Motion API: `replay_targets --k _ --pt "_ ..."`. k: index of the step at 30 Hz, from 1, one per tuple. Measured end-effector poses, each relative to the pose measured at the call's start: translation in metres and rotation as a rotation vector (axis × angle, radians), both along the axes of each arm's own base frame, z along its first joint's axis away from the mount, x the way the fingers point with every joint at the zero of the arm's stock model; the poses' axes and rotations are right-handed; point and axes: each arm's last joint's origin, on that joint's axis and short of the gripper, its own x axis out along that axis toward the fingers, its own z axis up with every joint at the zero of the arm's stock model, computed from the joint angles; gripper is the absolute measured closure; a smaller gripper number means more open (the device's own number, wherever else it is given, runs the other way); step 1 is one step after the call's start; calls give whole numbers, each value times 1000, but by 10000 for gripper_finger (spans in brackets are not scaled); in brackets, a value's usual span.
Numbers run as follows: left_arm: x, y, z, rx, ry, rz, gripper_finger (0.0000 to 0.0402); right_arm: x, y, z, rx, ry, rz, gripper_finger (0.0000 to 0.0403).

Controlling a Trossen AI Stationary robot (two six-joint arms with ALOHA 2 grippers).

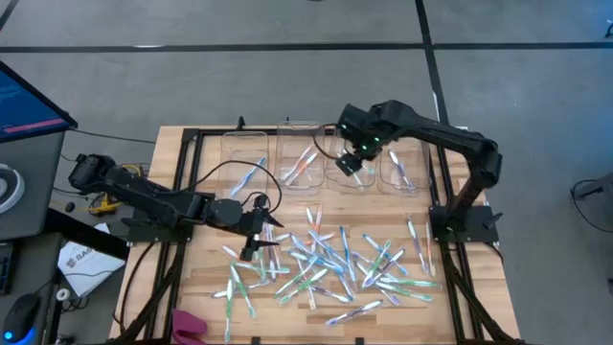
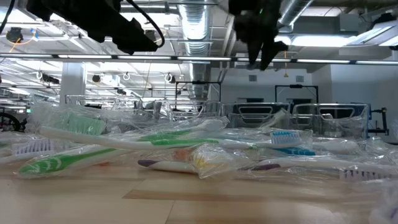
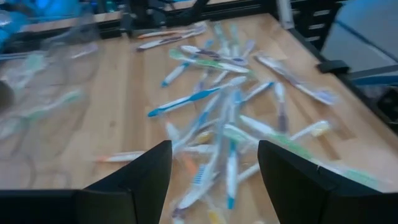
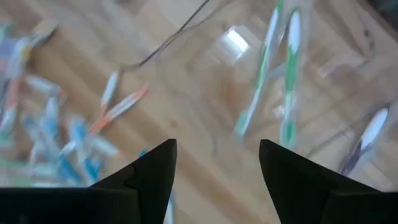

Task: Pick & Place Toothbrushes
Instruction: Put the orange toothbrush into the middle left transparent bin

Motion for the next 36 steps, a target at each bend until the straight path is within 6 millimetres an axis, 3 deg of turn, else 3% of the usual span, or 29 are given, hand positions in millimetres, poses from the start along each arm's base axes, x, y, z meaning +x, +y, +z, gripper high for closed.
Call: replay_targets --k 11,18,22,27,36 --pt "-1 -4 1 -44 4 -74 169 -54 123 61 -62 -144 106 179" --pt "-1 -4 1 -75 9 -83 169 -91 193 68 -308 -230 146 179" --pt "-1 -5 1 -88 13 -104 169 -105 223 48 -416 -236 158 179" --pt "-1 -5 1 -88 14 -104 169 -111 252 8 -466 -208 140 181" --pt "-10 -8 -18 2 60 -164 169 -107 278 -71 -620 -47 98 182"
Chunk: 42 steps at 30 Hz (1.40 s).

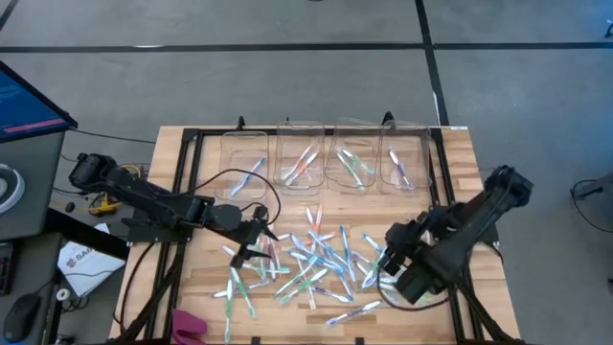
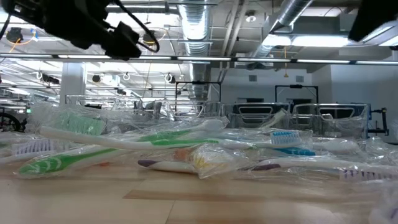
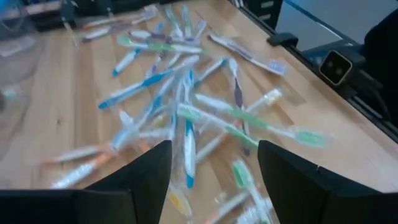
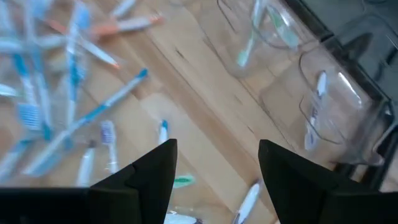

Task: Pick & Place Toothbrushes
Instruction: Put the orange toothbrush into the middle left transparent bin

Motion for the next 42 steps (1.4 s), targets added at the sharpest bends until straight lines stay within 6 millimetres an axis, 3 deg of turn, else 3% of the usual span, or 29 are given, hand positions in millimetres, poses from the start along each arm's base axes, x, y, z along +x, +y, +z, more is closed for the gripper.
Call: replay_targets --k 7,14,21,30,36,42 --pt "-8 -1 -15 -106 88 12 169 14 6 -32 -180 43 27 182" --pt "-14 2 -28 -16 98 1 170 25 7 -46 -304 30 64 182" --pt "-18 5 -37 71 100 14 169 34 0 -50 -326 46 40 182" --pt "-34 6 -57 -87 319 150 169 36 -3 -51 -322 45 28 182" --pt "-38 -3 -57 -125 349 91 170 36 -3 -51 -322 46 29 182" --pt "-52 -8 -60 -165 486 95 170 36 -3 -51 -323 47 29 182"
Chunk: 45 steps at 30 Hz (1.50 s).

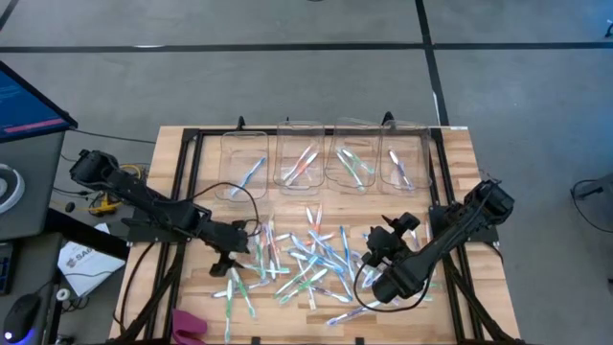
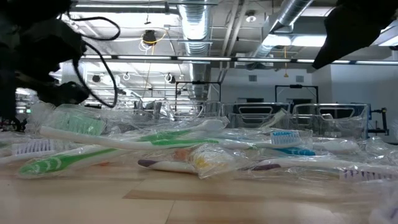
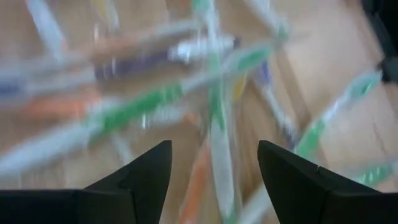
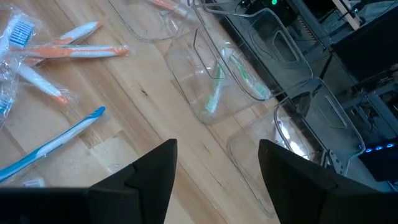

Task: Pick & Place Toothbrushes
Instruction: Put the orange toothbrush into the middle left transparent bin

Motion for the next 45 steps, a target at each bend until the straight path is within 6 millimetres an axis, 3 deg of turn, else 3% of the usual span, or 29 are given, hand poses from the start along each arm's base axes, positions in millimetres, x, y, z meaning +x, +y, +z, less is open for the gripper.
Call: replay_targets --k 16,34,41,45 --pt "-36 17 23 14 41 103 198 1 0 0 6 -7 -2 182" --pt "-29 7 -13 154 289 60 254 2 1 -1 17 -21 -1 182" --pt "-26 6 -19 183 316 70 258 2 1 -1 20 -24 -1 182" --pt "-26 7 -20 186 320 77 280 2 1 -1 20 -25 -1 182"
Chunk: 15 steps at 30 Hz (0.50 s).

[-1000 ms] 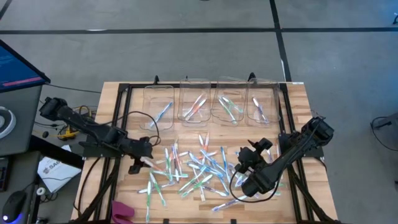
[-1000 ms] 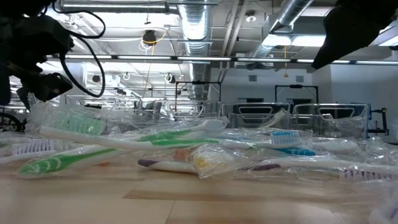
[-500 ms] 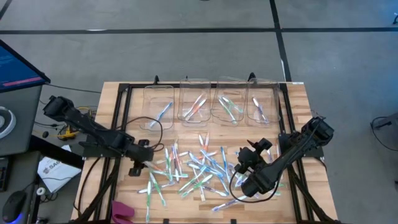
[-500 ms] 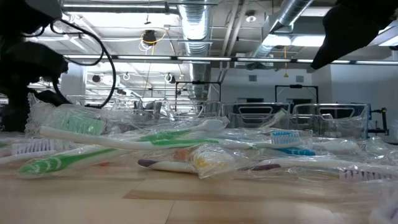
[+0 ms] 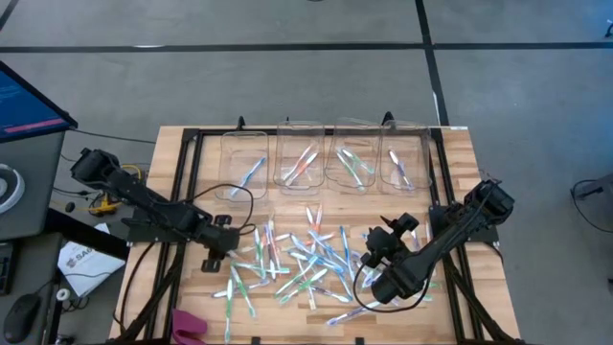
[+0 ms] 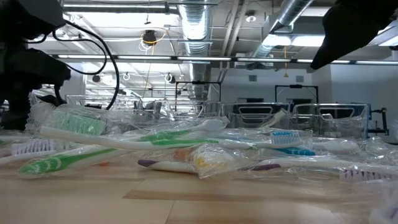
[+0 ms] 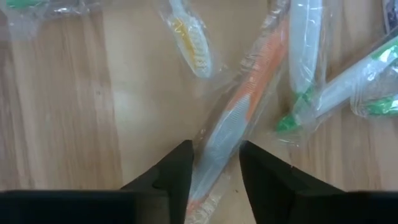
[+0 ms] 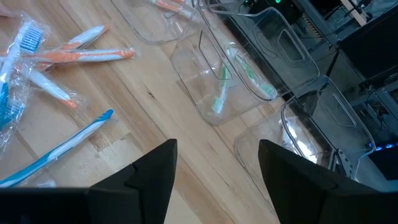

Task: Pick & Place Toothbrushes
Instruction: Put the orange toothbrush into the middle left transparent bin

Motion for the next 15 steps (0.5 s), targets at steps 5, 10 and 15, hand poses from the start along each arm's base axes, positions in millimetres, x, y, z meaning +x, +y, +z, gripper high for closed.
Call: replay_targets --k 5,10,15 --pt "2 -1 0 -22 -17 28 349 0 0 0 0 0 0 182" --pt "2 -1 0 -43 -6 41 386 0 0 0 6 -7 0 182" --pt "0 -4 0 -94 20 53 382 4 3 -2 15 10 40 182"
